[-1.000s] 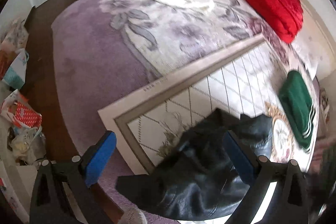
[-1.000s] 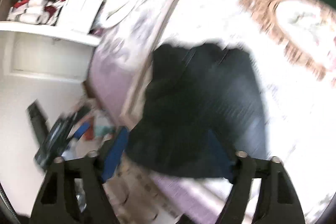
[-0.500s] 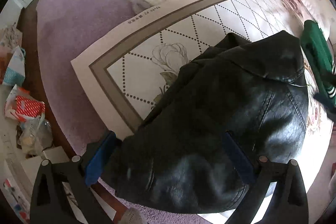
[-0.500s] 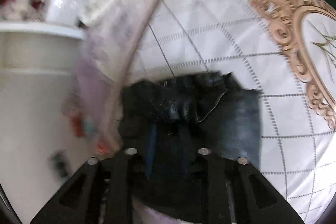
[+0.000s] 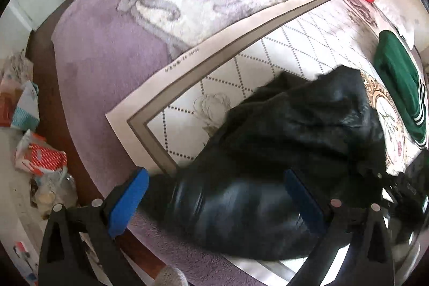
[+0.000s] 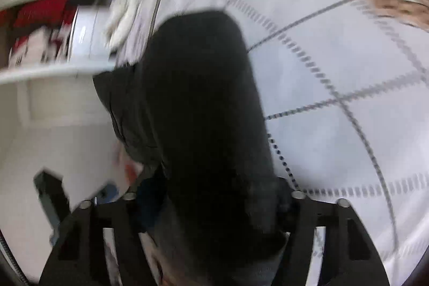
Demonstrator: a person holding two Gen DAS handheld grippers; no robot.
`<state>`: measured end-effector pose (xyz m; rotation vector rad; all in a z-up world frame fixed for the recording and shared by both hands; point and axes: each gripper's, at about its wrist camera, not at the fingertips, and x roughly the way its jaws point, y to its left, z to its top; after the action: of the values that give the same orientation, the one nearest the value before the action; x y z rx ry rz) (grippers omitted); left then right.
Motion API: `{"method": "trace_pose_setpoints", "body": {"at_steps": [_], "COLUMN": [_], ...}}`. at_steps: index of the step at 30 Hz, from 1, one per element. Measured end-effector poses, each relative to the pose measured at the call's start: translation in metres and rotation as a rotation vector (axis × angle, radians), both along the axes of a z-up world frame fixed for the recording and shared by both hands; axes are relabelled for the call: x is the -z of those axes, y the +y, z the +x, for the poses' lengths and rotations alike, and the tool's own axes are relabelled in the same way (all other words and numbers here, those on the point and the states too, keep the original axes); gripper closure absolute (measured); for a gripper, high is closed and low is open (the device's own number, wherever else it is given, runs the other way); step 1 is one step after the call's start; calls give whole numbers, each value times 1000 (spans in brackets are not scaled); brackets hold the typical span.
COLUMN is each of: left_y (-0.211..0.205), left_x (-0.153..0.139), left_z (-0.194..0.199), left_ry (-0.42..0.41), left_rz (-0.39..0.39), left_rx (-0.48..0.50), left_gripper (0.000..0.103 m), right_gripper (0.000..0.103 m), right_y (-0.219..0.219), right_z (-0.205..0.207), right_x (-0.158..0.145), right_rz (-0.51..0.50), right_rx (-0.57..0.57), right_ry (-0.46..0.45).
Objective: Fold large clothes
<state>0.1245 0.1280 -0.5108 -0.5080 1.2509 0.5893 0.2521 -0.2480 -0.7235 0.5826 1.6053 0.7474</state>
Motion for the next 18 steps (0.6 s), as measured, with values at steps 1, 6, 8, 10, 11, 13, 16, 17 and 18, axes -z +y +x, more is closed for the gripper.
{"method": "trace_pose_setpoints", "body": {"at_steps": [1,6,8,10,11,13,16,17,18], "left_y": [1,-21,-34,-45,-53,-63,-66,-64,-63], "left_x": [-1,-3,4,9,15,22,36,43,47], "left_z": [1,12,18,25,30,38,48,52,53], "left_ry": [-4,-35,-34,-38,-40,-39,-29,-20,-9], "left_rz": [1,-27,-58,-77,-84,-77,-67,-68,-64], "left_rx": [2,30,46,52,61,73,65,57,52], "left_gripper": [0,0,0,0,0,0,0,0,0], "right_gripper": [44,29,25,25,26,39,61,62,62], "right_y": [-11,-91,-103,-126,-140,-163,-149,-140,-133], "right_z": [-8,-71,-88,-94,-93,-85,-45,-40,-25], "right_x": [-7,-22,-16,-30,-47,-90,-122,-123,-125], "right_rz": [-13,-142,-239,-283,-336,-386,-238,-205,-168], "right_rx": [76,395,281,286,309,389,286,260,228], "right_ry": [-2,150,244,222,159,-23,-114,-116,-121]}}
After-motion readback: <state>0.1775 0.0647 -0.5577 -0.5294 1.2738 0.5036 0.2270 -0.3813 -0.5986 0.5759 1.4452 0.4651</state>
